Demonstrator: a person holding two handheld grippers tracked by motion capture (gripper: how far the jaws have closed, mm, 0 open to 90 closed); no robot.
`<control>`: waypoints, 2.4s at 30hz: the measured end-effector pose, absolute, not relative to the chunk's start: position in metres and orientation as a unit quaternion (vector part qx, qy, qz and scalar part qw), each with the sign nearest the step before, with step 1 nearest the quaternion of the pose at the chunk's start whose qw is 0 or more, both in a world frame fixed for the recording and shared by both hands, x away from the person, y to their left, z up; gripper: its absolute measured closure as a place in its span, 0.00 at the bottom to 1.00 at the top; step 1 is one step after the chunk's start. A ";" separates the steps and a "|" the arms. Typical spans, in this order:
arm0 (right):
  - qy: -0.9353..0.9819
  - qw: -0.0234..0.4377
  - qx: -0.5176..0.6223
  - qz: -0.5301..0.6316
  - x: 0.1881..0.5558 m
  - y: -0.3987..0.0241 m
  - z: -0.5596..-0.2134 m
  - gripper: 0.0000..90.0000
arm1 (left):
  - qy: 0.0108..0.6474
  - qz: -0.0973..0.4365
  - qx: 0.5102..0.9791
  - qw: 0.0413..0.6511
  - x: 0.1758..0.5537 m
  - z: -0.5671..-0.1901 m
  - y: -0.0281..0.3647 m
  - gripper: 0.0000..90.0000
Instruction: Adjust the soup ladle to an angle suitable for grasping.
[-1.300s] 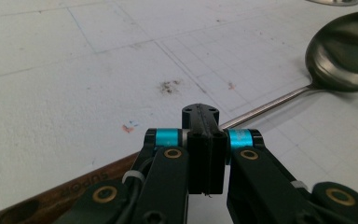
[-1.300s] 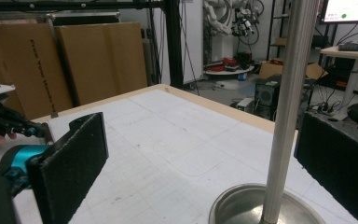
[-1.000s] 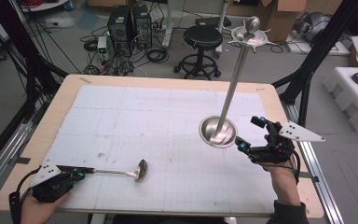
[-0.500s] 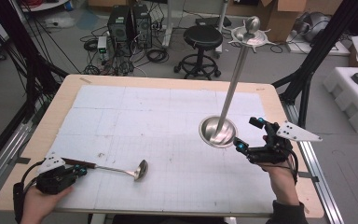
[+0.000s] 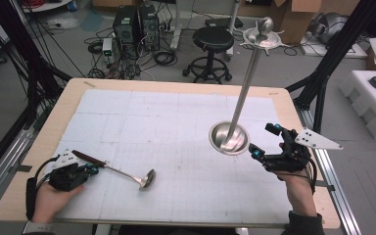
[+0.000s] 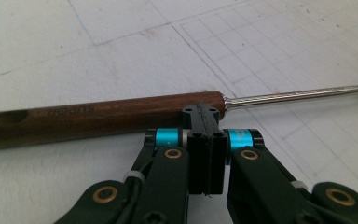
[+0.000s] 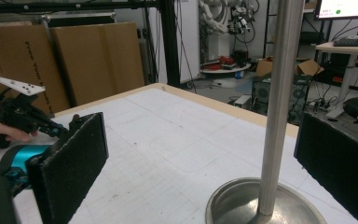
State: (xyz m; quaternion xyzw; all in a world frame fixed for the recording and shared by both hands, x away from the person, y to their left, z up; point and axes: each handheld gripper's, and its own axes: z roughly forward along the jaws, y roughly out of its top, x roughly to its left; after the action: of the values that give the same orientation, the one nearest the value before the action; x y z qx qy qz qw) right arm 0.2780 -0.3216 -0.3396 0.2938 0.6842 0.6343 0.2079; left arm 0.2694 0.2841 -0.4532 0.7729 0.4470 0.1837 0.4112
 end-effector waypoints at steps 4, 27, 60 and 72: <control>0.683 0.207 0.296 0.634 0.278 -0.323 -0.340 0.02 | 0.439 0.189 0.780 0.404 0.278 -0.453 0.276 1.00; 0.685 0.205 0.298 0.633 0.280 -0.324 -0.343 0.02 | 0.440 0.151 0.779 0.419 0.326 -0.453 0.244 1.00; 0.697 0.211 0.293 0.620 0.280 -0.320 -0.346 0.02 | 0.347 0.106 0.833 0.418 0.305 -0.437 0.175 1.00; 0.698 0.207 0.292 0.620 0.280 -0.319 -0.347 0.02 | 0.330 0.118 0.851 0.392 0.303 -0.445 0.164 1.00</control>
State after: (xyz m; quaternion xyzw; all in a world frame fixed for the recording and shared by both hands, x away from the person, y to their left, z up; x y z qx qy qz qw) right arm 0.2802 -0.3186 -0.3469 0.2920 0.6984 0.6199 0.2067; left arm 0.3032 0.1636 -0.4453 0.8508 0.3297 0.1175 0.3920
